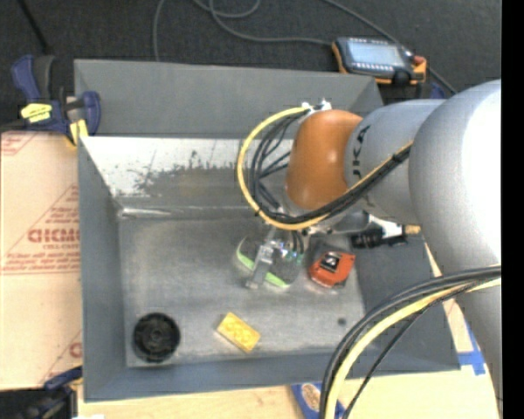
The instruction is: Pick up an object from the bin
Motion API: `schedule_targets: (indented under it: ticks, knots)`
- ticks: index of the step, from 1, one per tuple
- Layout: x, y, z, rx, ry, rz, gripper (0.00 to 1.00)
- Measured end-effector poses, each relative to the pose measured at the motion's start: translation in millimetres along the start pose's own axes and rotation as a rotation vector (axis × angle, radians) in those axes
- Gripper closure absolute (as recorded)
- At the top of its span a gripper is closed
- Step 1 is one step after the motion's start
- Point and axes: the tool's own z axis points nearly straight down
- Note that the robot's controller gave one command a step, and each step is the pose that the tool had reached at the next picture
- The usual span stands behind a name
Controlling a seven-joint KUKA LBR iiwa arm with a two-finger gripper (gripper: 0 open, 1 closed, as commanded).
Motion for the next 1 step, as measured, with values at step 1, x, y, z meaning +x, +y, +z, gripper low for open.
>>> schedule_targets:
  ticks: [1]
  knots:
    - [16.6, -16.1, 3.3, 0.001, 0.001, -0.022, 1.00]
